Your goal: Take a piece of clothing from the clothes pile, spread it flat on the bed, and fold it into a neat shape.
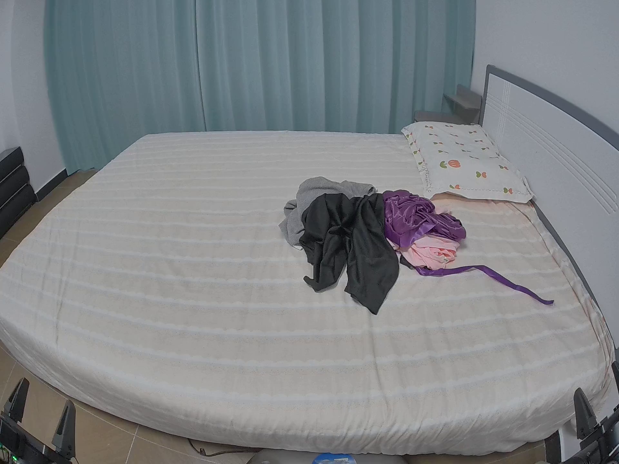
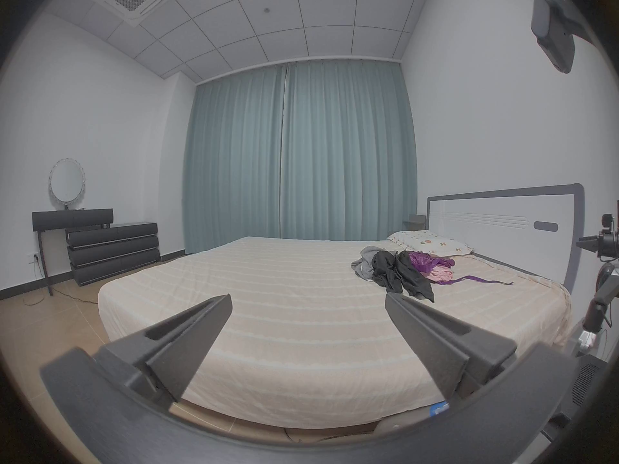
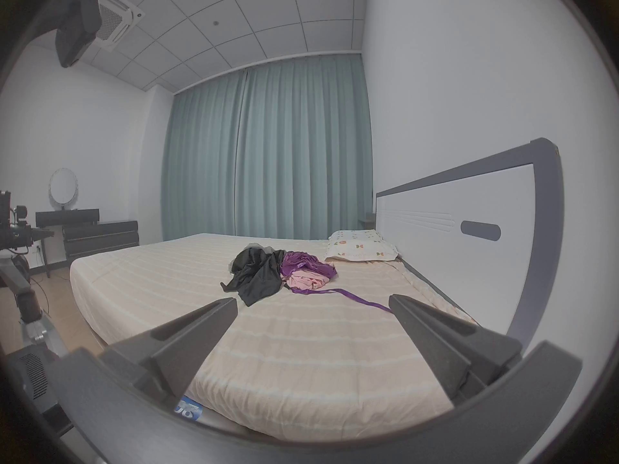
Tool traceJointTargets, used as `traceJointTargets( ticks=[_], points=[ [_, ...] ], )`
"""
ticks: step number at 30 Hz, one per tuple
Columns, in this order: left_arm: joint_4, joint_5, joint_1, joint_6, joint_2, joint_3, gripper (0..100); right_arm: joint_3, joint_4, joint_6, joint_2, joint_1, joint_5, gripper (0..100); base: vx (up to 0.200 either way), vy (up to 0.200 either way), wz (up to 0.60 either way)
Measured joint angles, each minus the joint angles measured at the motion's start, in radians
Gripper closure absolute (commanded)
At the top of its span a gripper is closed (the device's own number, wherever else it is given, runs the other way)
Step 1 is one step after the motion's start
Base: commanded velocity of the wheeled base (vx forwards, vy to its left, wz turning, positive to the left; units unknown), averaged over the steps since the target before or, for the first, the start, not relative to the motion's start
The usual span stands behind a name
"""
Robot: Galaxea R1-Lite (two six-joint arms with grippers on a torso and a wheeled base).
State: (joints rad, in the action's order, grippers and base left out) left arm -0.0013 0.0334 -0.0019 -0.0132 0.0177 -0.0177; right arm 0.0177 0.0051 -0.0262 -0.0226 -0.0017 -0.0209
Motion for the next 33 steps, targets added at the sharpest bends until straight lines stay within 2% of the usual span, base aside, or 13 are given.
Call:
traceJointTargets(
  ticks=[5,12,16,22,33],
  points=[
    [0.000,0.000,0.000,0.000,0.000,0.000,0,0.042,-0.008,0.016,-0.026,-0.001,-0.005,0,0.000,0.000,0.00],
    [0.000,0.000,0.000,0.000,0.000,0.000,0,0.279,-0.018,0.061,-0.194,0.001,-0.029,0,0.000,0.000,0.00],
    [0.000,0.000,0.000,0.000,0.000,0.000,0,0.356,-0.044,0.088,-0.363,0.009,-0.050,0,0.000,0.000,0.00],
    [0.000,0.000,0.000,0.000,0.000,0.000,0,0.384,-0.113,0.149,-0.649,0.043,-0.075,0,0.000,0.000,0.00],
    [0.000,0.000,0.000,0.000,0.000,0.000,0,0.497,-0.270,0.320,-1.201,0.129,-0.090,0,0.000,0.000,0.00]
  ],
)
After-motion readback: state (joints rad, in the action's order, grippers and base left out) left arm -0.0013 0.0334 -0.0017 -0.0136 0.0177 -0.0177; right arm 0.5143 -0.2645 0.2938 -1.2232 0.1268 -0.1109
